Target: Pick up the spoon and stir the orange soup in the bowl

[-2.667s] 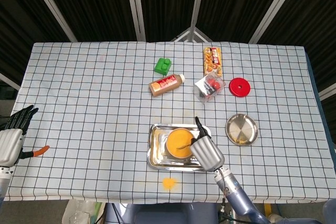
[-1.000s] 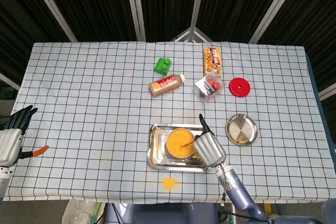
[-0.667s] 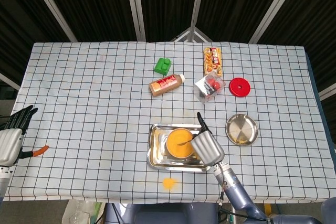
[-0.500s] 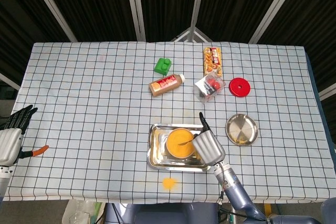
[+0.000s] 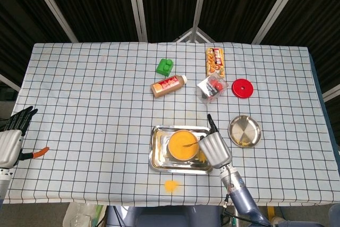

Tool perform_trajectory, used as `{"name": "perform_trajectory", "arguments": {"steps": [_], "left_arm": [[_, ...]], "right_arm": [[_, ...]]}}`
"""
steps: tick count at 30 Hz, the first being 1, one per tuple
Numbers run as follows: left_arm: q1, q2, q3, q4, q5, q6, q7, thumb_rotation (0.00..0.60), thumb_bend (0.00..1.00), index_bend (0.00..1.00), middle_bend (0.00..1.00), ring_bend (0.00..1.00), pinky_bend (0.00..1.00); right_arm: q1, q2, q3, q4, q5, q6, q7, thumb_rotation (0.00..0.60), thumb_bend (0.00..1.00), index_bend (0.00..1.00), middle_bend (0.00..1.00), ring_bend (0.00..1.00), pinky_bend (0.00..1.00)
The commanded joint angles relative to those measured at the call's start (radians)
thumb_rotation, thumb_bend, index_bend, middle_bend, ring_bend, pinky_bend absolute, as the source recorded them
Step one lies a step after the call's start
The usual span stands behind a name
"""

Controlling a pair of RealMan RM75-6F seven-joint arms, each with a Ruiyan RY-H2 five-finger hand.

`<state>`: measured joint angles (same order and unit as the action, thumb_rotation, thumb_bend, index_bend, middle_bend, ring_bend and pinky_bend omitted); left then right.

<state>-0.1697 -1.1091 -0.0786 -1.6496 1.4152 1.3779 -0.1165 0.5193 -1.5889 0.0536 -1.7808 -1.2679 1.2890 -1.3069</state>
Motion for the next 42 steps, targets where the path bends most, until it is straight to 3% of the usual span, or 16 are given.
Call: {"name": "perform_trajectory", "arguments": {"steps": [1, 9, 14, 24, 34, 37, 41, 42], "left_arm": [[0.001, 0.000, -0.001, 0.001, -0.001, 0.001, -0.001, 0.600, 0.00, 0.00, 0.00, 0.00, 0.00], [0.002, -0.002, -0.002, 0.002, 0.001, 0.005, -0.008, 0.600, 0.00, 0.00, 0.00, 0.00, 0.00], [0.002, -0.007, -0.001, -0.001, 0.011, 0.013, -0.002, 0.600, 0.00, 0.00, 0.00, 0.00, 0.00], [0.006, -0.012, -0.002, -0.002, 0.019, 0.028, 0.000, 0.600, 0.00, 0.00, 0.00, 0.00, 0.00], [0.007, -0.012, -0.001, 0.001, 0.019, 0.028, -0.001, 0.600, 0.00, 0.00, 0.00, 0.00, 0.00], [0.008, -0.013, -0.003, 0.001, 0.018, 0.030, 0.000, 0.600, 0.00, 0.00, 0.00, 0.00, 0.00], [0.008, -0.015, -0.003, 0.002, 0.016, 0.030, 0.002, 0.600, 0.00, 0.00, 0.00, 0.00, 0.00], [0.008, -0.015, -0.003, 0.002, 0.016, 0.030, 0.002, 0.600, 0.00, 0.00, 0.00, 0.00, 0.00]], "right_arm": [[-0.005, 0.015, 0.000, -0.009, -0.033, 0.025, 0.028, 0.600, 1.00, 0.98, 0.82, 0.57, 0.00], [-0.046, 0.139, 0.064, 0.007, -0.018, 0.091, 0.179, 0.600, 1.00, 0.98, 0.82, 0.57, 0.00], [-0.087, 0.200, 0.066, 0.120, 0.026, 0.087, 0.311, 0.600, 1.00, 0.98, 0.82, 0.57, 0.00], [-0.138, 0.123, 0.012, 0.406, 0.076, 0.015, 0.483, 0.600, 1.00, 0.98, 0.82, 0.57, 0.00], [-0.162, 0.032, 0.007, 0.527, 0.102, -0.016, 0.557, 0.600, 1.00, 0.96, 0.82, 0.54, 0.00], [-0.166, 0.009, 0.013, 0.542, 0.124, -0.028, 0.556, 0.600, 0.99, 0.86, 0.76, 0.48, 0.00], [-0.171, -0.008, 0.018, 0.549, 0.154, -0.037, 0.526, 0.600, 0.76, 0.47, 0.45, 0.27, 0.00], [-0.172, -0.010, 0.020, 0.546, 0.159, -0.036, 0.519, 0.600, 0.73, 0.42, 0.41, 0.24, 0.00]]}}
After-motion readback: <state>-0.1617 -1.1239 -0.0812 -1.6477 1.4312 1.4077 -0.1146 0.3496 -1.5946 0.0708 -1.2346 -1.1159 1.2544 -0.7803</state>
